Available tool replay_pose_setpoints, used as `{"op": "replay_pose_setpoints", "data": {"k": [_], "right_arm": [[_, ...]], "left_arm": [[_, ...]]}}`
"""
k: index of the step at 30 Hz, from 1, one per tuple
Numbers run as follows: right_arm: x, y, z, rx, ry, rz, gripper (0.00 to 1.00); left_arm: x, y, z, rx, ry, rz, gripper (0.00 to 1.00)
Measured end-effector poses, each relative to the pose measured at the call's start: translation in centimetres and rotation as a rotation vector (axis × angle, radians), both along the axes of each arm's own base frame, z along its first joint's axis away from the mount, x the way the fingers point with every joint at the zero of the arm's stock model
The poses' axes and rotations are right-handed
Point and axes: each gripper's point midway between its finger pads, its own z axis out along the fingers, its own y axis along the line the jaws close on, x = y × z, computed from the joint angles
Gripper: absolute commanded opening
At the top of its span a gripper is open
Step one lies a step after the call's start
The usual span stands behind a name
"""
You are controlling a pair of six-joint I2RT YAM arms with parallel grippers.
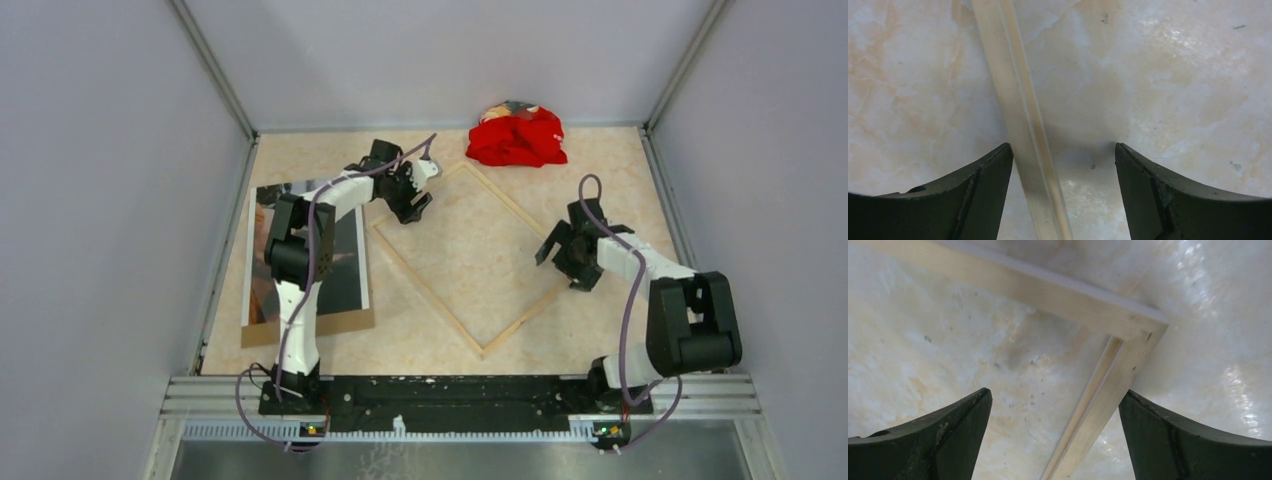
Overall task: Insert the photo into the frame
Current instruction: Adjust the photo frame at the center of the board.
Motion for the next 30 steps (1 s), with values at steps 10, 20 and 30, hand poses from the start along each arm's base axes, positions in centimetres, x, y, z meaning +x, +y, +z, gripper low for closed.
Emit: {"op": "replay_pose_setpoints", "data": {"k": [10,20,30], "right_arm": [[5.0,-6.0,-0.3,-0.075,-0.011,-0.104,0.95],[11.1,-9.5,-0.3,-0.165,-0.028,-0.113,0.96],[13.9,-11.3,0.7,-0.241,-0.051,-0.085,0.99]], "left_arm": [[-5.5,-1.2,-0.5,0.009,0.070,-0.097,0.78],[-10.1,-1.9,-0.4,-0.005,0.175,-0.169,0.77],[-16.3,-3.5,-0.3,-0.034,0.316,-0.260,0.81]]}}
